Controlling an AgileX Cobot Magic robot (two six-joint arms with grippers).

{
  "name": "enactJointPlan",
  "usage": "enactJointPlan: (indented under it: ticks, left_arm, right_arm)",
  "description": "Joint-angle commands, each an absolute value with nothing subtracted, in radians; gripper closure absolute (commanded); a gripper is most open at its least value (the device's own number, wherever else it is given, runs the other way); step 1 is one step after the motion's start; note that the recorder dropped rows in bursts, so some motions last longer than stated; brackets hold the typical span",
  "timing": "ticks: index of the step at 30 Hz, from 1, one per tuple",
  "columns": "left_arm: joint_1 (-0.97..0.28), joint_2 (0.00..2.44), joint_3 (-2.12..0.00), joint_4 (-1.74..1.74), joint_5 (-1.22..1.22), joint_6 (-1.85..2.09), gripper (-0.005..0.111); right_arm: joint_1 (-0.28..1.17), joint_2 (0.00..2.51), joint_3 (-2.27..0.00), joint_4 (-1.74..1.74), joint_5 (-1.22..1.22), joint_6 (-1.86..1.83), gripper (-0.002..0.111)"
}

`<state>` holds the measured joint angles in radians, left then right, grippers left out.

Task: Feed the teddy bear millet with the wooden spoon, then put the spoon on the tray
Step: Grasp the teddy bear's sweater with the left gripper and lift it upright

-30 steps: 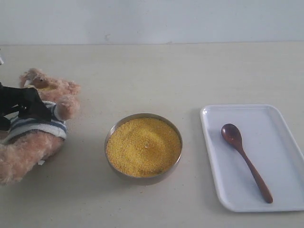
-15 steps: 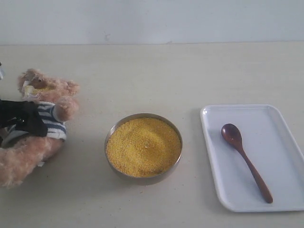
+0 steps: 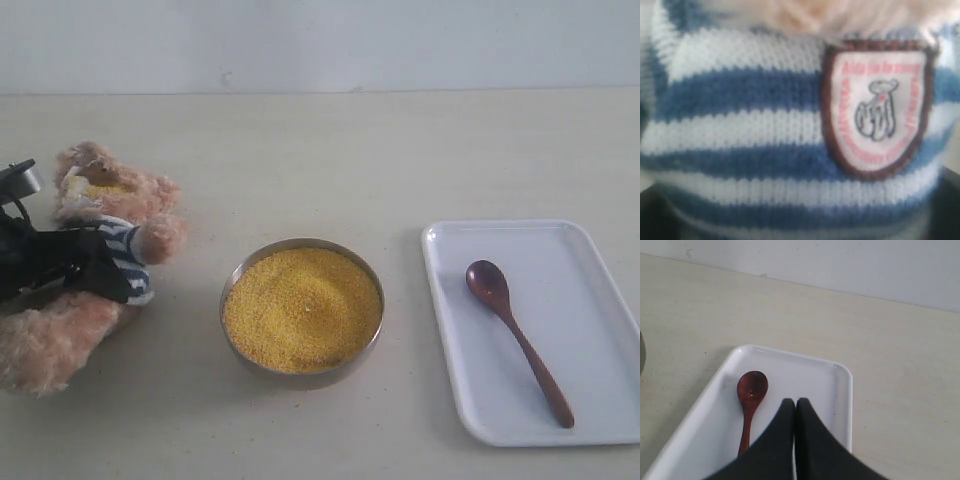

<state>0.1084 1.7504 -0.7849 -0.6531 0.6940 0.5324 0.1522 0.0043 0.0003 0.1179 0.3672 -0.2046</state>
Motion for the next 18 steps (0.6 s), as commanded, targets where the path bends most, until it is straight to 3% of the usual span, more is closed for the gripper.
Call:
enactJointPlan:
  ticks: [1, 4, 10, 18]
  left_arm:
    - [0.105, 1.75, -0.802, -0.645, 0.727, 0.543, 0.048]
    - [0.105, 1.728, -0.84, -0.614, 0.818, 0.559, 0.104]
    - [0.087, 1.665, -0.88, -0.576, 0.909, 0.641, 0.103]
    - [-0.068, 1.609, -0.88, -0.402, 0.928, 0.705, 0.103]
  right_arm:
    - [0.149, 0.0, 0.0, 0.121, 0.357, -0.208, 0.109]
    - [0.149, 0.0, 0.0, 0.121, 0.357, -0.208, 0.109]
    - [0.149, 0.0, 0.0, 0.121, 0.357, -0.208, 0.109]
    - [0.16, 0.0, 0.0, 0.121, 0.357, -0.208, 0.109]
